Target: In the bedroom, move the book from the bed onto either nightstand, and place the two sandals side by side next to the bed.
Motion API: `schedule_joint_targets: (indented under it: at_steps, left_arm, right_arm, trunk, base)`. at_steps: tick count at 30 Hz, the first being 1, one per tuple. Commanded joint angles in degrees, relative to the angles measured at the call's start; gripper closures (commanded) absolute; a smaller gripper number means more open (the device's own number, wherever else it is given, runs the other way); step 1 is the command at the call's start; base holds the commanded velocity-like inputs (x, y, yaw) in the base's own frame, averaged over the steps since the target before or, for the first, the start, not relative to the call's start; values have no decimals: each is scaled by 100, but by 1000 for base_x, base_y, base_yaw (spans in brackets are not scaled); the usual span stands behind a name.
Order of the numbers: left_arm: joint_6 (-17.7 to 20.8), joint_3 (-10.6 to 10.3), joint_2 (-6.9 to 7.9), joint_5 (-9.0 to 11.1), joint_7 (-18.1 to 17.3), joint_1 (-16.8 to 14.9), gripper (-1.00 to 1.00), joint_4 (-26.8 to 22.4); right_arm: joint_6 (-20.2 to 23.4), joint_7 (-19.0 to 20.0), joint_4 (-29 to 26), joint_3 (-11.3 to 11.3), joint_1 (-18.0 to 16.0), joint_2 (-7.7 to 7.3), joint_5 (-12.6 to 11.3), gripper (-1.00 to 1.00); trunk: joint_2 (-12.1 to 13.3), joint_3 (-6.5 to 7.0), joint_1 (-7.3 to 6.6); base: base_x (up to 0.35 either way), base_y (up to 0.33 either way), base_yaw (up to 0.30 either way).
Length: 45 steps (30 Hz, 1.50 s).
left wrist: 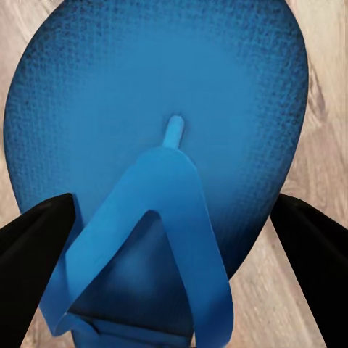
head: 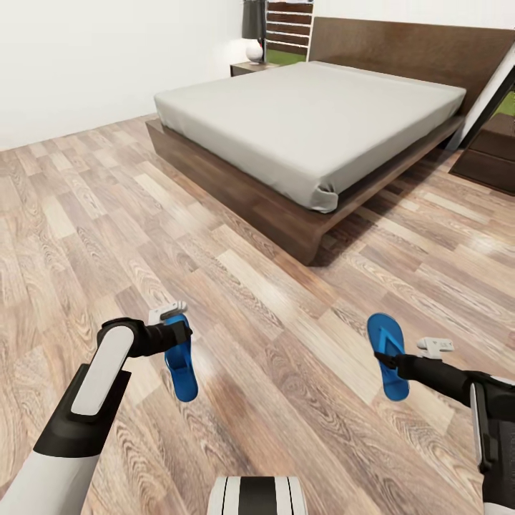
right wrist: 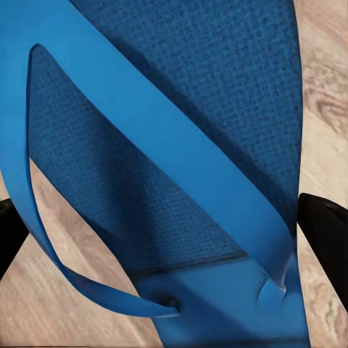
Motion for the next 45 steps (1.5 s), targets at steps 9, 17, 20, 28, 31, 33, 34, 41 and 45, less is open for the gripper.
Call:
schedule_joint_targets:
  at_steps: [9, 17, 20, 28, 31, 33, 34, 41, 45]
  left_arm:
    - [10, -1, 2, 44, 57, -1, 100, 0]
    - [10, 3, 4, 33, 61, 0, 100, 18]
    - [10, 2, 3, 26, 62, 0, 100, 45]
    - [8, 2, 2, -11, 72, 7, 100, 71]
    - [9, 3, 2, -21, 84, 8, 100, 80]
    - [9, 2, 2, -23, 89, 8, 100, 82]
    - [9, 4, 2, -24, 92, 8, 100, 82]
    - [7, 10, -5, -26, 99, 7, 100, 92]
    - [8, -7, -3, -30, 106, 2, 100, 120]
  right_arm:
    - [-11, -342, 219, 146, -15, 13, -6, 100]
    - [-22, -436, 265, 209, -16, 17, -35, 100]
    - [-24, -430, 271, 222, -17, 18, -41, 100]
    - [-26, -421, 256, 235, -11, 18, -45, 100]
    - [-23, -420, 243, 238, -9, 17, -47, 100]
    - [-22, -420, 240, 238, -9, 17, -49, 100]
    - [-19, -422, 238, 238, -9, 18, -50, 100]
    - [-16, -424, 228, 240, -8, 18, -51, 100]
    - [-17, -426, 224, 240, -8, 18, -50, 100]
  trunk:
    - [-2, 82, -1]
    - [-2, 158, -1]
    - [-2, 186, -1]
    - [-2, 262, -1]
    - [-2, 291, -1]
    - [-2, 310, -1]
    - [-2, 319, -1]
    - [-2, 386, -1]
    - [-2, 424, -1]
  base:
    - [0, 0, 0]
    - [0, 0, 0]
    - [0, 0, 0]
    - [0, 0, 0]
    - [0, 0, 0]
    - [0, 0, 0]
    - [0, 0, 0]
    - [0, 0, 0]
    - [0, 0, 0]
